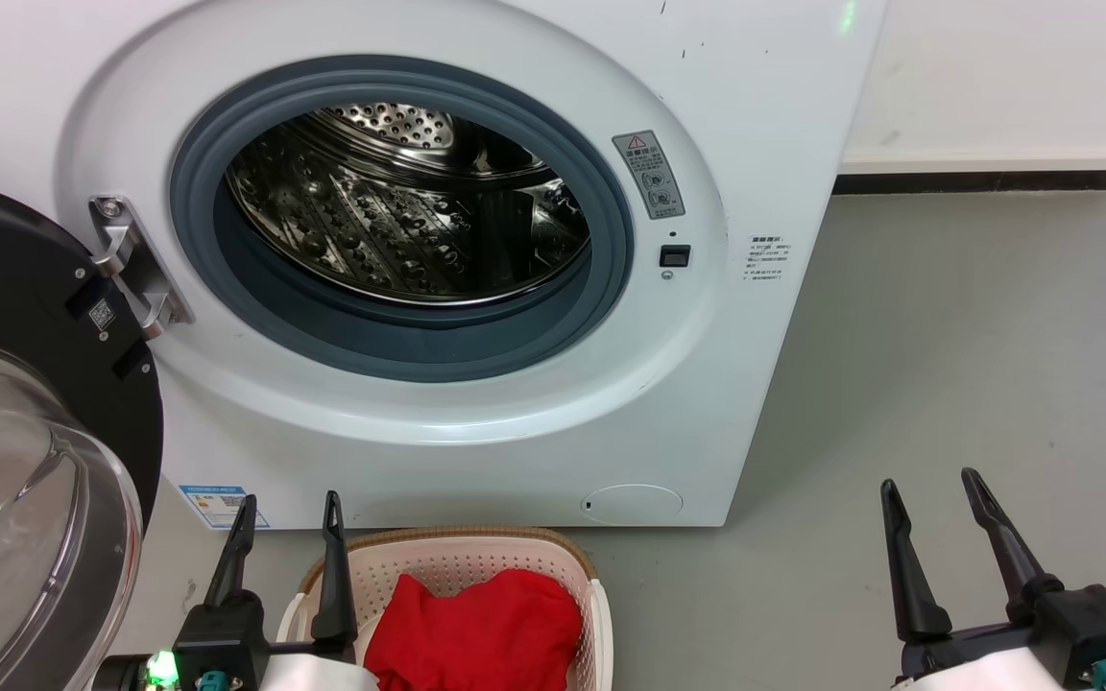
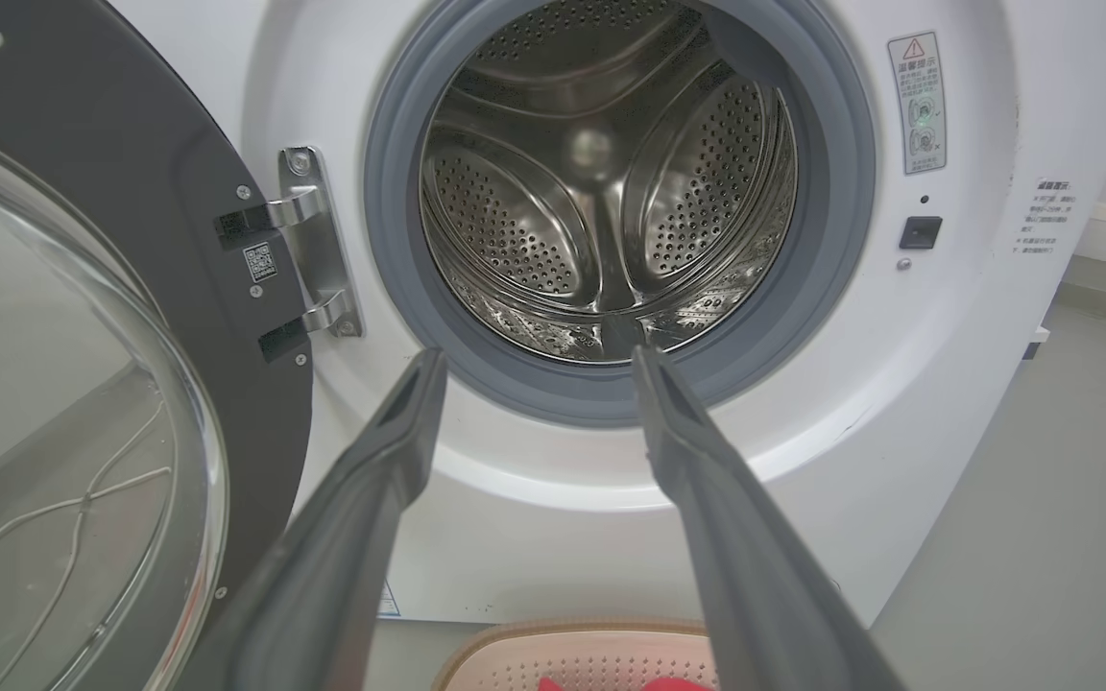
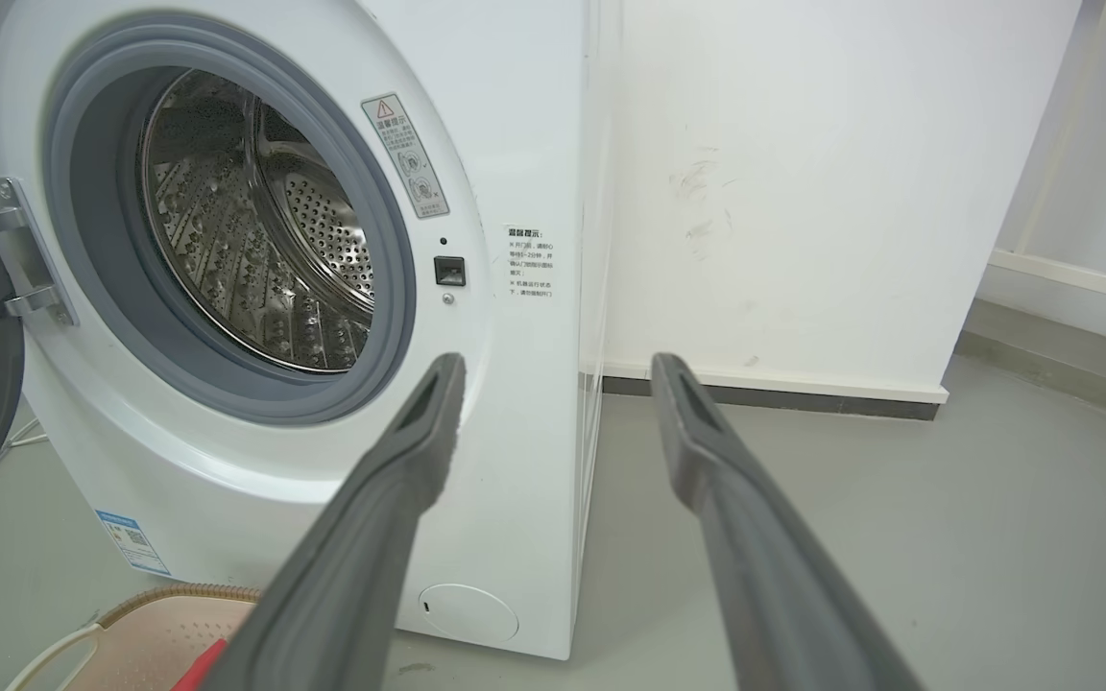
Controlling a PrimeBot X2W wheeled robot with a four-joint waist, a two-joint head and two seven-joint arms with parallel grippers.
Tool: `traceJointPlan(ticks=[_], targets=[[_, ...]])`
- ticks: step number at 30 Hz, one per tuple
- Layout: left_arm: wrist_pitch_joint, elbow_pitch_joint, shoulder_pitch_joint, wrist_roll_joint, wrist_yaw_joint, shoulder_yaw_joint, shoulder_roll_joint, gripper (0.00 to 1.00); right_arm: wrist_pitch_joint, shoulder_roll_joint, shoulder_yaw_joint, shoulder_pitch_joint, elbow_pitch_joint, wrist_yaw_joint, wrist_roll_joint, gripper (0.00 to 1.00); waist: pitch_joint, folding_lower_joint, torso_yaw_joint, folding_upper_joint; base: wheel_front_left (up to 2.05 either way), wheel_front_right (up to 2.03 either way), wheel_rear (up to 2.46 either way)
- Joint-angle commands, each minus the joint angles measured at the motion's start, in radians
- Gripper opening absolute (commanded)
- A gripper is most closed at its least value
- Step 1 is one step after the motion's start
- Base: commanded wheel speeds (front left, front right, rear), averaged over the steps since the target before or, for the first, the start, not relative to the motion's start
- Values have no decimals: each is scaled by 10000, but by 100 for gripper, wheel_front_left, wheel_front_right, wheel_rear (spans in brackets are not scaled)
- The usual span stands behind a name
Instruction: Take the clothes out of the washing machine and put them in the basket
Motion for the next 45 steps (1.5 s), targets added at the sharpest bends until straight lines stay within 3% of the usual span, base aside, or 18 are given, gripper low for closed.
traceJointPlan(ticks=[1,6,7,13,45], targets=[[-26,-22,60,66,-47,28,-18,100,-23,3,-3,20,-9,-7,87,100,4,1,-11,-1,0,0,0],[-26,-4,57,123,-57,52,-24,100,-23,3,7,-14,-22,-7,111,100,13,1,-26,-1,0,0,0],[0,4,0,71,-40,46,-8,0,0,0,10,-5,2,0,54,0,13,1,-28,-1,0,0,0],[94,530,157,-123,-63,36,-19,0,31,-1,47,109,470,0,210,0,12,1,-27,-1,0,0,0],[1514,1113,-710,-6126,-789,595,-20,0,1144,-315,-30,-811,1254,-1,6590,0,-23,1,41,-1,0,0,0]])
